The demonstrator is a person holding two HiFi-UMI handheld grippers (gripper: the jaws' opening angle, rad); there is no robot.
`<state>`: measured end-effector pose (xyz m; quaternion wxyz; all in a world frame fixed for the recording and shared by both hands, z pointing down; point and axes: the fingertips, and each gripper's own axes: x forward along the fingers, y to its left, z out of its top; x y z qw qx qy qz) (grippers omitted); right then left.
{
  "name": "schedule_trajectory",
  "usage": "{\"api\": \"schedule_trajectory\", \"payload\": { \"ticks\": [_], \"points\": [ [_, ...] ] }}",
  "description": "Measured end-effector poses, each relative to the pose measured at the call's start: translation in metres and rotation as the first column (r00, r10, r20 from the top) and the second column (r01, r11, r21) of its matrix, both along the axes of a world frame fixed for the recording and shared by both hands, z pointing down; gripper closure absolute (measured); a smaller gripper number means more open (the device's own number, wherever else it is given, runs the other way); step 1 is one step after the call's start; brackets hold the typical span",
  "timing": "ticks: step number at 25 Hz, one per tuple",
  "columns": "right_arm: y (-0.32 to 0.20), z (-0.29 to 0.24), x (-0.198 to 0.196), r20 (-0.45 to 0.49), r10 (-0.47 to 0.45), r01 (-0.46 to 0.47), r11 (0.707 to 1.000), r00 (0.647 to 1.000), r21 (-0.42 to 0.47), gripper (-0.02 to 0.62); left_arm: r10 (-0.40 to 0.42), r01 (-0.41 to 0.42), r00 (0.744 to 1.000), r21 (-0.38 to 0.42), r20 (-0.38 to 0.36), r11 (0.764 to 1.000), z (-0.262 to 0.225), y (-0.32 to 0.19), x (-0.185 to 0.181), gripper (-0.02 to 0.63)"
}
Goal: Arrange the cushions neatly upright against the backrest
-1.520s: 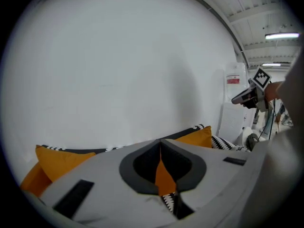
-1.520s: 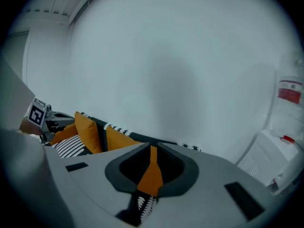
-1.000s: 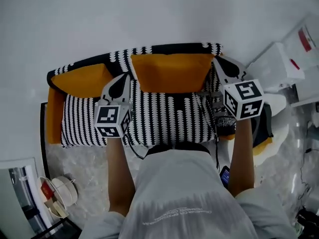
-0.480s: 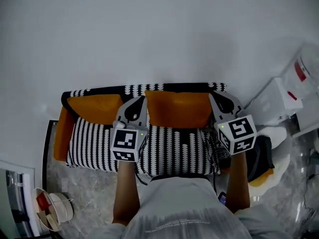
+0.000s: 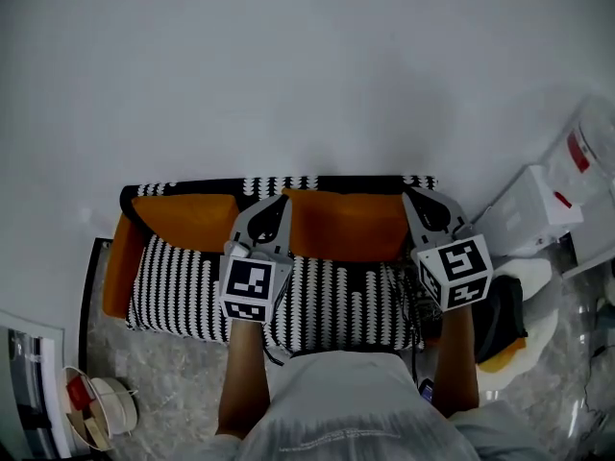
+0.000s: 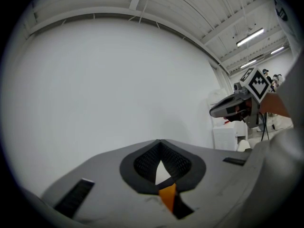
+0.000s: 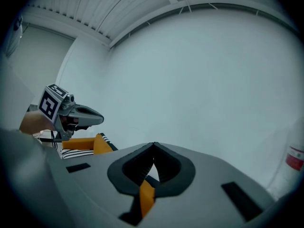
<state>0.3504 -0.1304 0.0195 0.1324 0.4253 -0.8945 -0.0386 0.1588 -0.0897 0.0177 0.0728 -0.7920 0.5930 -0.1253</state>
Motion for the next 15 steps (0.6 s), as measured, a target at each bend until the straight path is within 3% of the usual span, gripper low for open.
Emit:
{"api": "schedule_trajectory", "payload": {
  "ticks": [15],
  "points": [
    [-0.056,0.014,-0.004,-0.039,0.023,-0.023,1.0,0.999,0.008,0.592,-0.005,0.004,1.0,-0.03,-0.02,1.0,0.016,-0.054,-0.017,0.592]
  ]
}}
